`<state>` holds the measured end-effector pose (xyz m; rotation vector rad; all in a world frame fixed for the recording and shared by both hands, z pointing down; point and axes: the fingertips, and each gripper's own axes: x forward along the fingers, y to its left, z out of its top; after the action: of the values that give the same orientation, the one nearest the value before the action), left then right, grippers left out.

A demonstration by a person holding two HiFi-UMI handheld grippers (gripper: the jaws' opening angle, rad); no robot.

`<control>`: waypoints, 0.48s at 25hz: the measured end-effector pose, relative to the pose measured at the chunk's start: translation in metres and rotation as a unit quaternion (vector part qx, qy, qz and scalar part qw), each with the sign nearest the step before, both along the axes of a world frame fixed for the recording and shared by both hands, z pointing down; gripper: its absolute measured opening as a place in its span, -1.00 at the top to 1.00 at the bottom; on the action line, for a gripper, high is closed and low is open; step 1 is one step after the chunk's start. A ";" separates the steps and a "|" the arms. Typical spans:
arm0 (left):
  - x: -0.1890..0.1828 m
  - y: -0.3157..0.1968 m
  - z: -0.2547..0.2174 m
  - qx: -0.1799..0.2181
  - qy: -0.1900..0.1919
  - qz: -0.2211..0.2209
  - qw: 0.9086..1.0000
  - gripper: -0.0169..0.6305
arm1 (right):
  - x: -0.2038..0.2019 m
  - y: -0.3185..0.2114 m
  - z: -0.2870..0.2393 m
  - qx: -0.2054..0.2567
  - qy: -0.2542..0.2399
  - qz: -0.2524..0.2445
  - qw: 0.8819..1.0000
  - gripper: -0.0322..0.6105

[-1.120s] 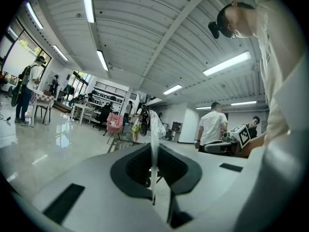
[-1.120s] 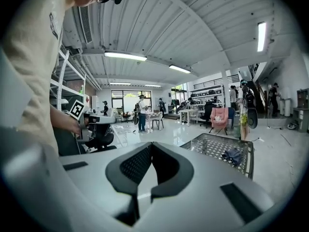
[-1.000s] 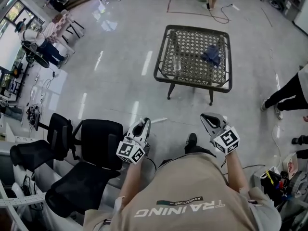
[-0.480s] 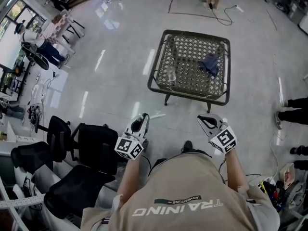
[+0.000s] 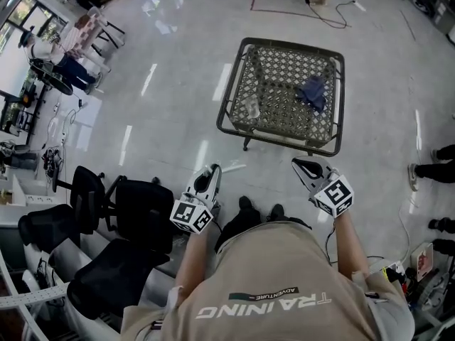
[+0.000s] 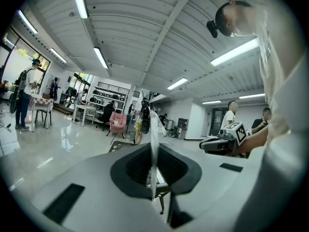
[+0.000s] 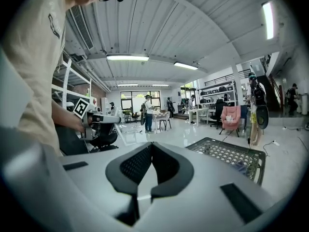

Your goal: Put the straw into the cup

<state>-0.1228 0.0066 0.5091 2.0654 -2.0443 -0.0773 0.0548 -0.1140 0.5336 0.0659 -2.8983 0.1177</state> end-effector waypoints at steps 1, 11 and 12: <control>-0.004 -0.002 0.000 0.001 0.000 0.000 1.000 0.84 | -0.004 -0.002 0.000 0.002 0.000 -0.001 1.000 0.85; -0.059 -0.036 0.014 0.003 0.011 0.021 1.000 0.84 | -0.056 -0.022 0.005 -0.013 0.004 0.012 1.000 0.85; -0.065 -0.041 0.014 0.005 0.012 0.024 1.000 0.84 | -0.061 -0.027 0.004 -0.012 0.005 0.015 1.000 0.85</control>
<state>-0.1880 -0.0347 0.5235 2.1075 -1.9836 -0.1032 -0.0066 -0.1408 0.5379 0.1046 -2.8860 0.1581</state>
